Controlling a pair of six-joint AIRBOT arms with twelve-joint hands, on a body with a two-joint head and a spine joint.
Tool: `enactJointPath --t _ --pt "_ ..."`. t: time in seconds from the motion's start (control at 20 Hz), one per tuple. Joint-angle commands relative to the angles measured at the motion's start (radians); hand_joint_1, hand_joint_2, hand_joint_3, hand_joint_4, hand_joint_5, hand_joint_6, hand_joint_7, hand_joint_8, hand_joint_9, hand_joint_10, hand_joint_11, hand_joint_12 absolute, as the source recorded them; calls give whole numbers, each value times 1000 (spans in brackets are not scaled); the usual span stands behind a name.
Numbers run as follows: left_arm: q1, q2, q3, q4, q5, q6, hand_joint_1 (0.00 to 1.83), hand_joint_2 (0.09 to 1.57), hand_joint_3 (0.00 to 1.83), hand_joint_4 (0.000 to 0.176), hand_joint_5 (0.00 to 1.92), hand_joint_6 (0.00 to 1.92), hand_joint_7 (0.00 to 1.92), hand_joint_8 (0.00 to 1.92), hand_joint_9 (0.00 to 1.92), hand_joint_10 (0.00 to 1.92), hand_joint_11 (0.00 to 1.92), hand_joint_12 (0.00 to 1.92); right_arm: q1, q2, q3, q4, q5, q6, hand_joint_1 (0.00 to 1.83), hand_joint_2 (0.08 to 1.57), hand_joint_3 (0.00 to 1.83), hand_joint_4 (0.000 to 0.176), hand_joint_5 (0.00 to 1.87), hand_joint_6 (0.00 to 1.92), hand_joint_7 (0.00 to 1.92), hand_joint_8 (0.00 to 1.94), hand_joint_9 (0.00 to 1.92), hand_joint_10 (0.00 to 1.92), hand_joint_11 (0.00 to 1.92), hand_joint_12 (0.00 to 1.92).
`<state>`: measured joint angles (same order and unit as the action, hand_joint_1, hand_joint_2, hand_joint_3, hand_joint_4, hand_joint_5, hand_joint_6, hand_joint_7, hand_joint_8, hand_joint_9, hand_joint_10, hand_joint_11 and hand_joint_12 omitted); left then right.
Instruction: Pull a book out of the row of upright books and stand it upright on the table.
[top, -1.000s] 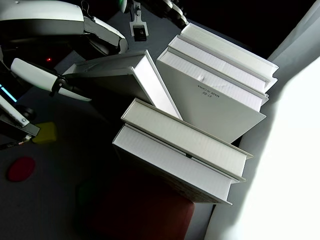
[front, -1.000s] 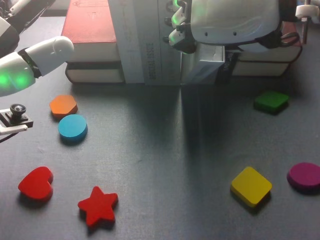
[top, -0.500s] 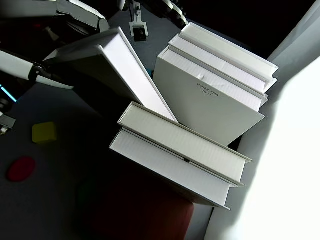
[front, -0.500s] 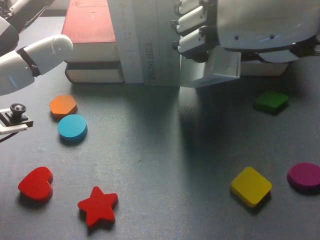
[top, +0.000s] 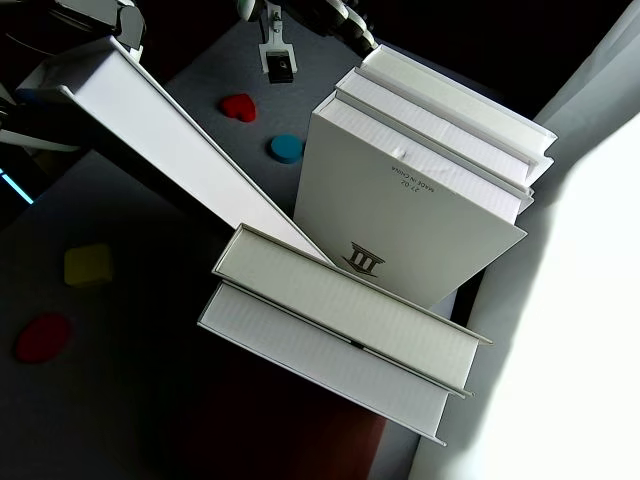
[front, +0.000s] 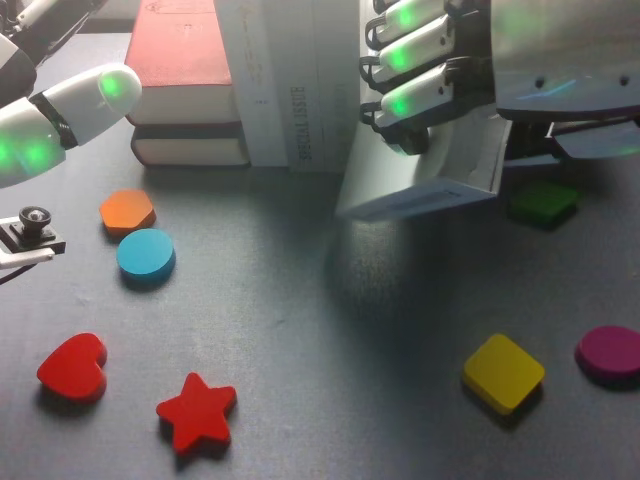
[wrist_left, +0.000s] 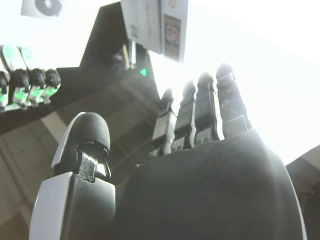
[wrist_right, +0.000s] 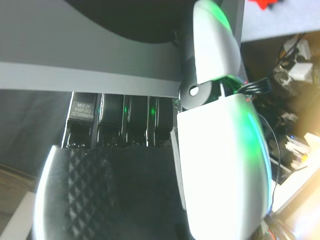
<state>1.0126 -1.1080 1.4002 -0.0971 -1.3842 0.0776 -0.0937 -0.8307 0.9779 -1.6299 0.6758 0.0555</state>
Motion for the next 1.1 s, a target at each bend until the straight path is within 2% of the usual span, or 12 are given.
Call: enactJointPath --t 0.0,0.05,0.1,0.15,0.2,0.25,0.35,0.45,0.75,0.85,0.95,1.05 --pt "-6 -5 7 -26 -126 -7 240 1378 0 2 55 2 0 0 0 0 0 0 18 5 -4 84 19 -5 1177 1220 1 0 870 1146 692 1475 561 1466 538 1852" --pt "-6 -5 7 -26 -127 -7 245 1378 0 4 51 0 0 0 0 0 0 0 19 9 -6 89 25 -5 1177 1220 1 0 870 1146 692 1475 561 1466 538 1852" --pt "-6 -5 7 -27 -127 -7 273 1373 0 59 23 1 0 0 0 0 0 0 20 12 -8 94 33 -5 1177 1220 1 0 870 1146 692 1475 561 1466 538 1852" --pt "-6 -5 7 -27 -127 -7 273 1364 0 86 4 0 0 0 0 0 0 0 21 15 -9 98 41 -5 1177 1220 1 0 870 1146 692 1475 561 1466 538 1852" --pt "-6 -5 7 -28 -128 -7 268 1351 0 100 7 2 0 0 0 0 0 0 25 18 -12 104 51 -5 1177 1220 1 0 870 1146 692 1475 561 1466 538 1851" --pt "-6 -5 7 -28 -129 -7 220 1339 0 101 8 2 0 0 0 0 0 0 29 20 -13 105 56 -2 1177 1220 1 0 870 1146 692 1475 561 1466 538 1851" --pt "-6 -4 7 -28 -131 -7 168 1337 0 74 10 2 0 0 0 0 0 0 36 22 -14 105 68 5 1177 1220 1 0 870 1146 692 1475 561 1466 538 1851" --pt "-6 -4 7 -29 -133 -7 187 1320 0 93 0 0 0 0 0 0 0 0 40 24 -14 106 76 12 1177 1220 1 0 870 1146 692 1475 561 1466 538 1851" --pt "-7 -5 11 -31 -134 -7 224 1249 0 116 14 4 0 0 0 0 0 0 53 30 -13 107 110 42 1177 1221 0 0 870 1146 692 1475 562 1465 538 1851" --pt "-7 -7 12 -32 -134 -7 233 1240 0 82 1 0 0 0 0 0 0 0 55 31 -13 107 114 46 1177 1221 0 0 870 1146 692 1475 562 1465 538 1851" --pt "-8 -8 13 -32 -135 -7 220 1208 0 61 30 9 0 0 0 0 0 0 60 30 -11 107 119 53 1177 1221 0 0 870 1146 692 1475 562 1465 538 1851" --pt "-12 -13 19 -32 -135 -7 208 1152 0 80 42 4 0 0 0 0 0 0 62 28 -7 106 121 62 1177 1221 0 0 870 1146 692 1475 562 1465 538 1851"
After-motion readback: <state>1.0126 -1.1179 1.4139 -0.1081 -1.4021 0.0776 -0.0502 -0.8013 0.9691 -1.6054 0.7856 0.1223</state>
